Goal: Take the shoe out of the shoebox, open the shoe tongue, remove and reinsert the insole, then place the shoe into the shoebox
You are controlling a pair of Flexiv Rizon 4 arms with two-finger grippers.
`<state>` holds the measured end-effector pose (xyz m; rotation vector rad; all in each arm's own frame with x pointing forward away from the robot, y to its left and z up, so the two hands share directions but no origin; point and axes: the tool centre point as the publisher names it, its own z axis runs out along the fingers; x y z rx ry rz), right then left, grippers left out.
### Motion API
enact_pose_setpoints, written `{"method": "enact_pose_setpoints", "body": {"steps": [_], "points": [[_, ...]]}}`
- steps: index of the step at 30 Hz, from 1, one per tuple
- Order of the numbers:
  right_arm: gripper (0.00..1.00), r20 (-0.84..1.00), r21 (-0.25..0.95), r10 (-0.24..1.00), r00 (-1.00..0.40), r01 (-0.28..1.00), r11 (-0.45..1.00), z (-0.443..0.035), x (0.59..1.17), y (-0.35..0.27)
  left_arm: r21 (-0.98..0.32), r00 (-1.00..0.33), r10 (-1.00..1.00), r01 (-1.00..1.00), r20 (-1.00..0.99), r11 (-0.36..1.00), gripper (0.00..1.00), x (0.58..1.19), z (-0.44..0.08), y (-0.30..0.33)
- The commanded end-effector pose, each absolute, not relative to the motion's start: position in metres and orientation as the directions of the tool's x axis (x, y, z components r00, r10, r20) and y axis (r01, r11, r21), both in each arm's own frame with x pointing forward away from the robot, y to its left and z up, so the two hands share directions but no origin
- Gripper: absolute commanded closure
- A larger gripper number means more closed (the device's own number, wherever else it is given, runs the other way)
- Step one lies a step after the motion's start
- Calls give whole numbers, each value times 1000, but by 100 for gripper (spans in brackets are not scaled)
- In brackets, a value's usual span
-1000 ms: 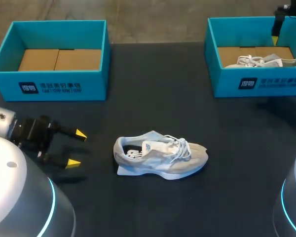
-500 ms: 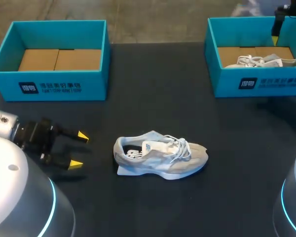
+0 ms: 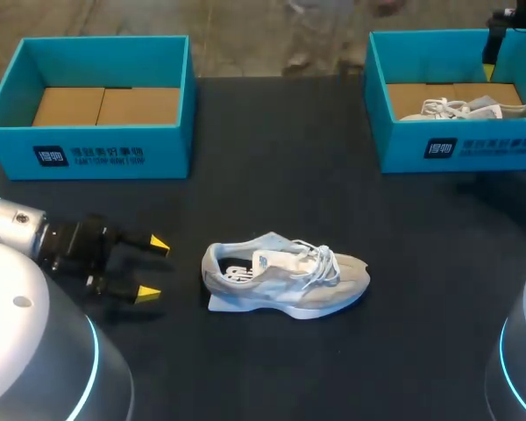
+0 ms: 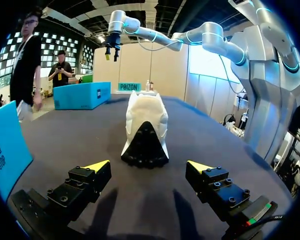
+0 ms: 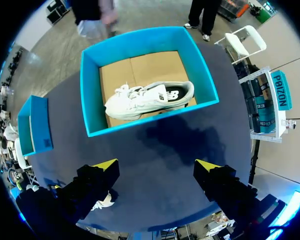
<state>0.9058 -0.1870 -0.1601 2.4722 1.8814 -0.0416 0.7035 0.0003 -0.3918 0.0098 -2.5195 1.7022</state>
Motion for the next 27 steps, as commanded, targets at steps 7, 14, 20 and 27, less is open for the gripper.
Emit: {"method": "enact_pose_setpoints", "body": {"steps": [7,14,20,27], "points": [[0,-42,13,963,268,963,-267,-160,905,-187,-929,-996,37,-66,86,363,0,705,-395,-29],[0,-42,13,963,268,963,-267,-160,905,-187,-932,-996,25,-66,80,357,0,705,-398,-45],[0,-42,13,963,268,963,-267,-160,905,-187,-934,-997,9,-71,79,351,0,708,-399,-56],[0,-42,13,963,268,963,-267,-160,905,-187,-933,-996,25,-69,83,353,0,707,-403,-66]]}}
